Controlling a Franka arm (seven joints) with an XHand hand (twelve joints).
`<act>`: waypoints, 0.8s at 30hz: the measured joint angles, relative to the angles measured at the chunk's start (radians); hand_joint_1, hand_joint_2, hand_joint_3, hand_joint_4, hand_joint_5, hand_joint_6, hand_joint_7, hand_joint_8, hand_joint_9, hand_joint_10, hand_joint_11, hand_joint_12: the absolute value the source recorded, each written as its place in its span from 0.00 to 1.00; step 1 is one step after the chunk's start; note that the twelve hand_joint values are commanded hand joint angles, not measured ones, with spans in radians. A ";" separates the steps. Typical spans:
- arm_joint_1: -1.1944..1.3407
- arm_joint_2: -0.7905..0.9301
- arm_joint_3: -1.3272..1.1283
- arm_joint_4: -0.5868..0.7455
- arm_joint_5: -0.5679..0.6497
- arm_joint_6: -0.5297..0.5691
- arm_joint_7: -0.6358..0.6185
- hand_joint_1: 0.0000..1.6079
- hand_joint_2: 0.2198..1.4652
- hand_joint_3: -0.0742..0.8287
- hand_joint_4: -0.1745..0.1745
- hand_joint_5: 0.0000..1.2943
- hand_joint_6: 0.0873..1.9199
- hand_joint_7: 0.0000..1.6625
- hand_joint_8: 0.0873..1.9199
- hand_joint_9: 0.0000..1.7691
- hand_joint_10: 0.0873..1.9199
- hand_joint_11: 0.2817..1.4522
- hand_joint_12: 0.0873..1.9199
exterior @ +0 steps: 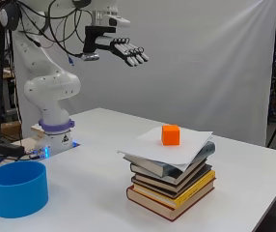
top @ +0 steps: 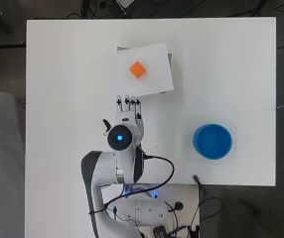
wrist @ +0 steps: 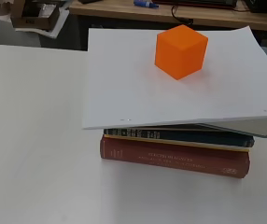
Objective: Teleoperate dual arm-hand system to pick and place objects
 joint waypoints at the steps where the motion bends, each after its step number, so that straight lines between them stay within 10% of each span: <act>1: -0.001 0.017 0.017 0.001 -0.015 0.002 0.016 0.00 0.66 0.07 0.70 0.22 0.00 0.24 0.00 0.27 0.00 0.17 0.00; 24: -0.026 0.404 -0.068 0.199 0.046 0.155 0.022 0.06 0.73 0.09 0.64 0.23 0.00 0.20 0.00 0.26 0.00 0.17 0.00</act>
